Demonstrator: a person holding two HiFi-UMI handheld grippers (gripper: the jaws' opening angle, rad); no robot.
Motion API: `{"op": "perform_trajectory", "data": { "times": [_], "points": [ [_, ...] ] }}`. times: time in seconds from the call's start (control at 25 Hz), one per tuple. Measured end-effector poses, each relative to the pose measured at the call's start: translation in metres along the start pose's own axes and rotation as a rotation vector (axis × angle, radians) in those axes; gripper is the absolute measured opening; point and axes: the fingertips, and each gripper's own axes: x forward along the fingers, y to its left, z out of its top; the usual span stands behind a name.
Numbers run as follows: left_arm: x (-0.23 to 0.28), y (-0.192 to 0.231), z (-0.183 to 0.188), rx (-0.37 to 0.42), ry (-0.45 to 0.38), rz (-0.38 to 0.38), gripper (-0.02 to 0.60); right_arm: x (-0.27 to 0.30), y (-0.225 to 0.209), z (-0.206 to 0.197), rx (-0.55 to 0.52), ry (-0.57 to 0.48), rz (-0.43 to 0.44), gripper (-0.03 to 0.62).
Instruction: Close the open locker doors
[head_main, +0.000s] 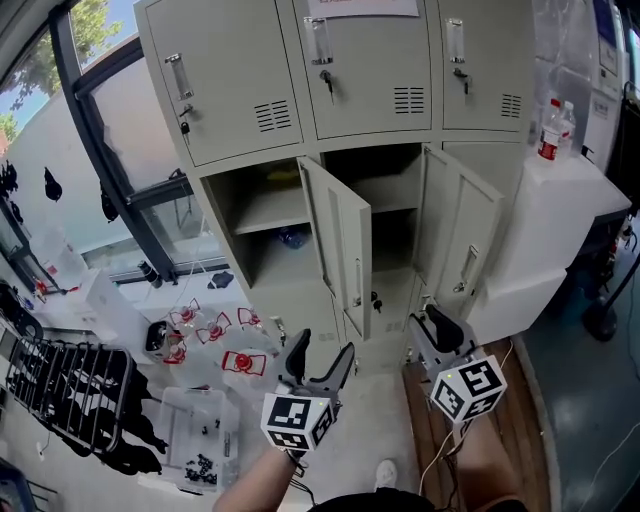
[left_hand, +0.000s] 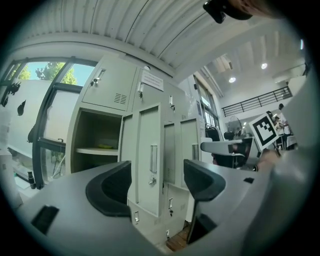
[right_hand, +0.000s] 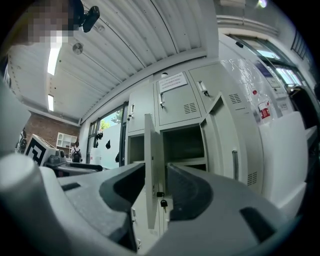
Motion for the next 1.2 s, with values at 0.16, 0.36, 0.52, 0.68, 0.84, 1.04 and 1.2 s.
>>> {"op": "perform_trajectory", "data": {
  "times": [0.16,0.36,0.52,0.68,0.84,1.04,1.2],
  "points": [
    [0.028,-0.007,0.001,0.007,-0.002,0.012,0.318,0.012,-0.019,-0.001,-0.002,0.004,0.024,0.126],
    [0.055,-0.012,0.005,0.012,-0.013,0.039,0.319,0.024,-0.035,-0.001,-0.008,0.012,0.067,0.126],
    [0.075,-0.017,0.008,0.019,-0.020,0.068,0.319,0.031,-0.046,0.000,-0.013,0.010,0.102,0.126],
    [0.090,-0.023,0.010,0.037,-0.023,0.100,0.321,0.033,-0.060,-0.001,-0.014,0.009,0.129,0.126],
    [0.101,-0.028,0.012,0.052,-0.025,0.116,0.322,0.035,-0.071,-0.004,-0.006,0.009,0.138,0.126],
    [0.110,-0.025,0.015,0.055,-0.026,0.136,0.322,0.040,-0.075,-0.004,-0.007,0.012,0.156,0.126],
    [0.117,-0.023,0.017,0.058,-0.029,0.126,0.321,0.045,-0.076,-0.005,-0.015,0.019,0.150,0.126]
  ]
}}
